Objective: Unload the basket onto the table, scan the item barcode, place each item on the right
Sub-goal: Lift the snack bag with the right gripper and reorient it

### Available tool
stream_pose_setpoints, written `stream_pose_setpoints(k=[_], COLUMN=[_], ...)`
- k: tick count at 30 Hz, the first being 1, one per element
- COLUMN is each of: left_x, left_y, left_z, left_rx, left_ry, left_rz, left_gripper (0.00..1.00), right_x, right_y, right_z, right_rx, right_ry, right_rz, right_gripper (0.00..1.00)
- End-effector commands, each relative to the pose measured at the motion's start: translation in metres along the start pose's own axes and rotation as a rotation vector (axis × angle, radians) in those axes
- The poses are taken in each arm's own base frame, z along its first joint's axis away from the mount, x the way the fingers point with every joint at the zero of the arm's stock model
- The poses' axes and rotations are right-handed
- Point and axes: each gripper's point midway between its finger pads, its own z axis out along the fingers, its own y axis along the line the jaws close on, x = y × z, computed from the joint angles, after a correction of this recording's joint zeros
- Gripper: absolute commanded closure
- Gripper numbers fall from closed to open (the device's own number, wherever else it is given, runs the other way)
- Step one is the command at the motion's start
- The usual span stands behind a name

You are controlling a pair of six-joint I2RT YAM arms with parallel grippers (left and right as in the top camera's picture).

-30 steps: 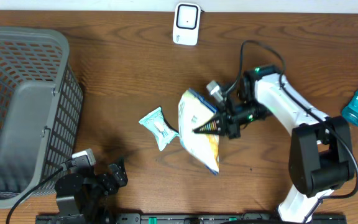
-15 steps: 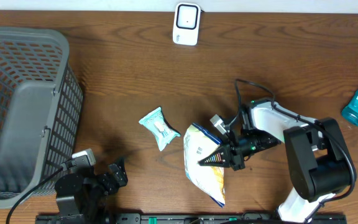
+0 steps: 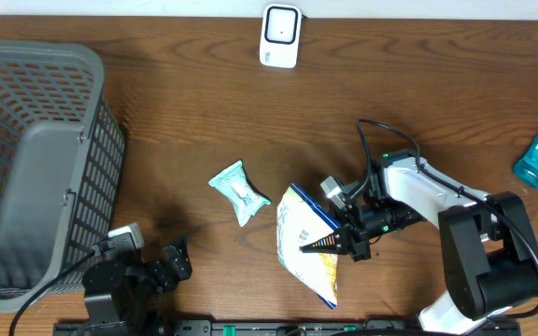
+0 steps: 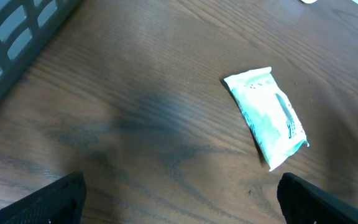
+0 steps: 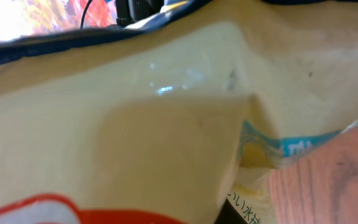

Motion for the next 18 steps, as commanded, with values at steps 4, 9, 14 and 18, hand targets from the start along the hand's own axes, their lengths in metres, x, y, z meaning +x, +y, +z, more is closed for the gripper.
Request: stream_pose_setpoints(k=[4, 9, 14, 18], left_x=[0.000, 0.000, 0.000, 0.000], left_y=[-0.002, -0.002, -0.002, -0.002], left_z=[0.000, 0.000, 0.000, 0.000], left_rx=[0.009, 0.009, 0.009, 0.009], left_ry=[0.000, 0.000, 0.000, 0.000], left_rz=[0.011, 0.011, 0.011, 0.011], left_gripper=[0.02, 0.02, 0.02, 0.02], right_x=[-0.027, -0.060, -0.089, -0.104], right_y=[-0.004, -0.009, -0.015, -0.044], right_z=[-0.002, -0.006, -0.008, -0.011], right_rx=[0.018, 0.029, 0.033, 0.093], right_ry=[-0.043, -0.046, -0.027, 0.071], right_rz=[-0.150, -0.202, -0.275, -0.239], right_gripper=[0.99, 0.99, 0.99, 0.99])
